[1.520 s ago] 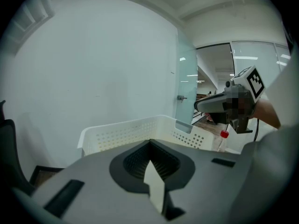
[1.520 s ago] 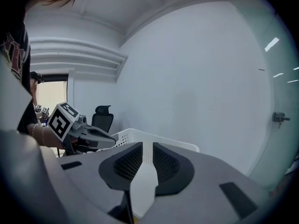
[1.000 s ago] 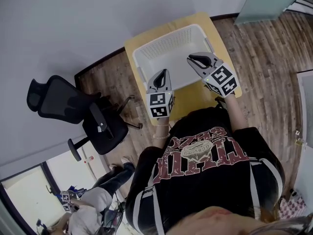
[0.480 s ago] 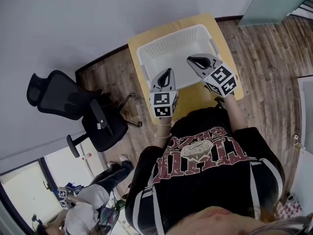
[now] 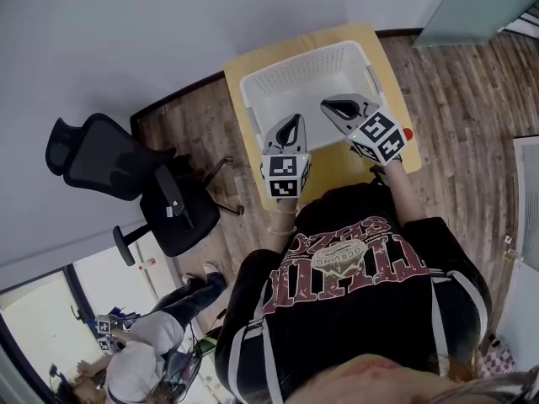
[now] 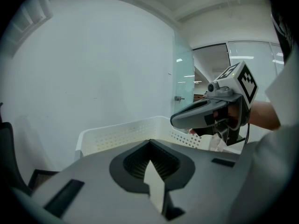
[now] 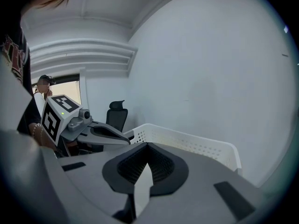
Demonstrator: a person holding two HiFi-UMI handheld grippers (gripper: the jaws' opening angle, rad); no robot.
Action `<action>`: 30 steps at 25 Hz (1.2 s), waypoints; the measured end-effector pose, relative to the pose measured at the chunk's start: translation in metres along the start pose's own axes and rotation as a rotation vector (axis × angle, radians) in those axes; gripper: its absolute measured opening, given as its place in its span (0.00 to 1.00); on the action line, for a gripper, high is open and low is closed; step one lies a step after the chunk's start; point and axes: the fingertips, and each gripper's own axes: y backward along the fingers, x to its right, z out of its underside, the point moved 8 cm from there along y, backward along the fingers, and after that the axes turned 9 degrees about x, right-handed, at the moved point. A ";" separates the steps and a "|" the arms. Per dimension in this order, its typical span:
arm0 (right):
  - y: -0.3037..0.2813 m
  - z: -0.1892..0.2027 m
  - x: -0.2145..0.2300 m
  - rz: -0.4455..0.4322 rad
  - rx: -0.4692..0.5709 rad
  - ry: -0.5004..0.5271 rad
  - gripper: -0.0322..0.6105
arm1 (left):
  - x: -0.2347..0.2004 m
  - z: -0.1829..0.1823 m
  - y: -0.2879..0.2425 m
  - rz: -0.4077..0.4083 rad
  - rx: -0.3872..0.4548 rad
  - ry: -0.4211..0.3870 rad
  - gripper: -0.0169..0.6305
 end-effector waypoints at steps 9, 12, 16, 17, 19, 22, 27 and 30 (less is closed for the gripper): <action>-0.003 0.006 -0.004 -0.018 -0.024 -0.006 0.07 | 0.001 0.001 0.002 0.003 -0.001 -0.005 0.09; -0.003 0.005 -0.003 -0.017 -0.023 -0.011 0.07 | 0.001 0.000 0.001 0.001 -0.002 -0.003 0.09; -0.002 0.006 -0.003 -0.017 -0.022 -0.011 0.08 | 0.002 0.001 0.001 0.001 -0.002 -0.007 0.09; -0.002 0.006 -0.003 -0.017 -0.020 -0.012 0.07 | 0.002 0.001 0.001 0.001 -0.001 -0.008 0.09; -0.001 0.006 -0.004 -0.017 -0.018 -0.014 0.07 | 0.003 0.001 0.001 0.000 0.001 -0.009 0.09; -0.001 0.006 -0.004 -0.021 -0.023 -0.014 0.07 | 0.003 0.000 0.002 -0.001 0.001 -0.010 0.09; -0.003 0.007 -0.003 -0.031 -0.032 -0.011 0.07 | 0.001 0.000 -0.001 0.001 -0.002 -0.009 0.09; -0.004 0.009 -0.003 -0.036 -0.036 -0.010 0.07 | 0.001 0.001 -0.002 0.000 -0.006 -0.008 0.09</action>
